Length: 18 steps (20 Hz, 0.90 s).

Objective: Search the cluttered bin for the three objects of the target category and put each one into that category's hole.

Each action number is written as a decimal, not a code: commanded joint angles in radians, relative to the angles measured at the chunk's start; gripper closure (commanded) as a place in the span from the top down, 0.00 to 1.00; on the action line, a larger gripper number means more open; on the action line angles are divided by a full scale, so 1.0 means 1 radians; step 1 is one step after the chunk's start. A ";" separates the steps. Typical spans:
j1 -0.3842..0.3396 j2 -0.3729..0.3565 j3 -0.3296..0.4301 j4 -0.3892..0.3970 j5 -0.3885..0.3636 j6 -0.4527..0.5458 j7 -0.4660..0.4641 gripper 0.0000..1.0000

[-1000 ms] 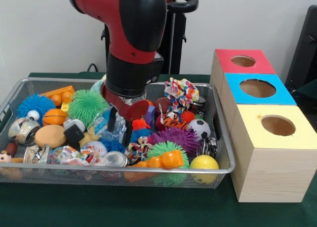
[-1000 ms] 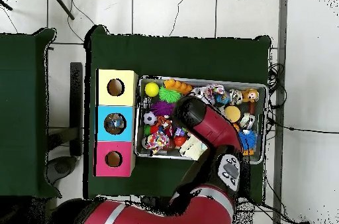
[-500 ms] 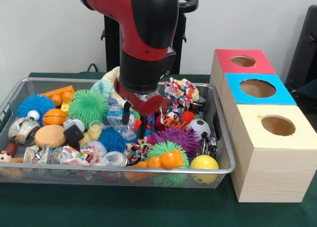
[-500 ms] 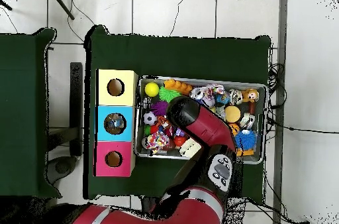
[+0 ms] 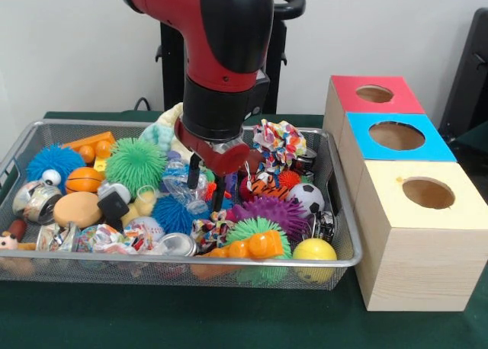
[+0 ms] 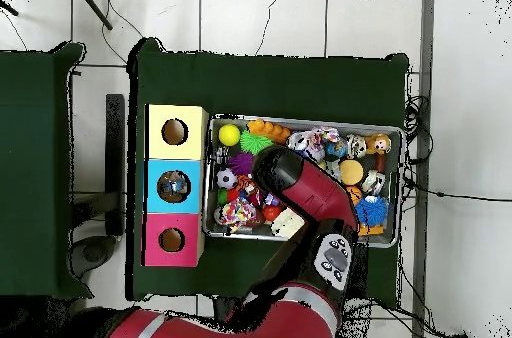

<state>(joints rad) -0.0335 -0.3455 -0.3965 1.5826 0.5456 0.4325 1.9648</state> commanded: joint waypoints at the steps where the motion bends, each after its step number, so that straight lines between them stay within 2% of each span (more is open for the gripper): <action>1: -0.003 -0.018 0.040 -0.001 0.040 0.201 0.299 1.00; 4: 0.040 -0.063 0.022 0.045 0.059 0.250 0.370 1.00; 9: 0.095 -0.112 0.069 0.152 0.170 0.228 0.494 1.00; 13: 0.142 -0.136 0.073 0.191 0.223 0.223 0.553 1.00; 15: 0.146 -0.139 0.054 0.184 0.202 0.211 0.524 1.00; 17: 0.102 -0.122 0.037 0.134 0.140 0.172 0.417 1.00; 18: 0.067 -0.099 0.025 0.083 0.097 0.148 0.355 1.00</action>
<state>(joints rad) 0.1052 -0.4604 -0.4096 1.6665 0.6801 0.5764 2.1967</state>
